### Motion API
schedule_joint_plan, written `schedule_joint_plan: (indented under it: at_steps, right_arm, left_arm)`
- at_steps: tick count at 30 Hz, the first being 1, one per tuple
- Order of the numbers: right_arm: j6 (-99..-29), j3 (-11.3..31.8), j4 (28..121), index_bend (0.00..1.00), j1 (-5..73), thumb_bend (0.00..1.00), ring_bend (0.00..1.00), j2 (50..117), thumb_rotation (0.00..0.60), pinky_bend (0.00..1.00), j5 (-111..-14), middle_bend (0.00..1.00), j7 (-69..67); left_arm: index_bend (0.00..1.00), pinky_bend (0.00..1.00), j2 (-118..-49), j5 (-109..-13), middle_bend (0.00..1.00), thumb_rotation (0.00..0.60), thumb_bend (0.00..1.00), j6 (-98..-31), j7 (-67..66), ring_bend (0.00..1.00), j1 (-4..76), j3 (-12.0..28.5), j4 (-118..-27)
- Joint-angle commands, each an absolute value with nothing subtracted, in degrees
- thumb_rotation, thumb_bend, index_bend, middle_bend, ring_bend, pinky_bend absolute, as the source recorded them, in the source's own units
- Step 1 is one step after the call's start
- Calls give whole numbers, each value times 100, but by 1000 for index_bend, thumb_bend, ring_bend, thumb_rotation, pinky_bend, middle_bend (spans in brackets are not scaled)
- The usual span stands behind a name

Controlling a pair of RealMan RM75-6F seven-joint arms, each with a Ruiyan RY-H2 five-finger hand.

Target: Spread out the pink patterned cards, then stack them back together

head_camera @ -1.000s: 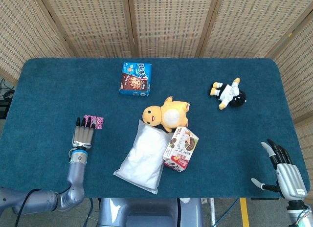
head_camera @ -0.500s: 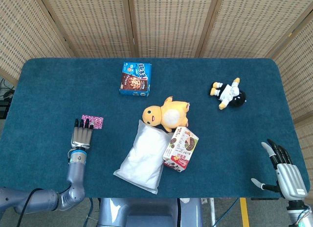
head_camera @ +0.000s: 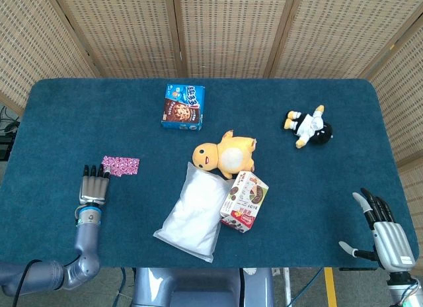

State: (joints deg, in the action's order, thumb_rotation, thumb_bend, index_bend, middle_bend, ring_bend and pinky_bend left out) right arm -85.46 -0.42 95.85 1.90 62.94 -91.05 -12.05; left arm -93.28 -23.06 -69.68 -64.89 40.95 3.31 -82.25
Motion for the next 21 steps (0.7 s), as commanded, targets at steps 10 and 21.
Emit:
schedule_joint_plan:
  at_steps: [10, 21]
  right_arm:
    - [-8559, -39, 9591, 43, 185, 106, 0, 6290, 600, 0, -9100, 0, -1217]
    - [-8564, -52, 9597, 43, 183, 105, 0, 6319, 600, 0, -9126, 0, -1146]
  left_arm:
    - [50, 0, -9042, -2229, 0, 600, 856, -6879, -6332, 0, 3875, 251, -8078]
    - [27, 0, -8679, -2692, 0, 600, 855, -6625, -5483, 0, 3656, 430, -8224]
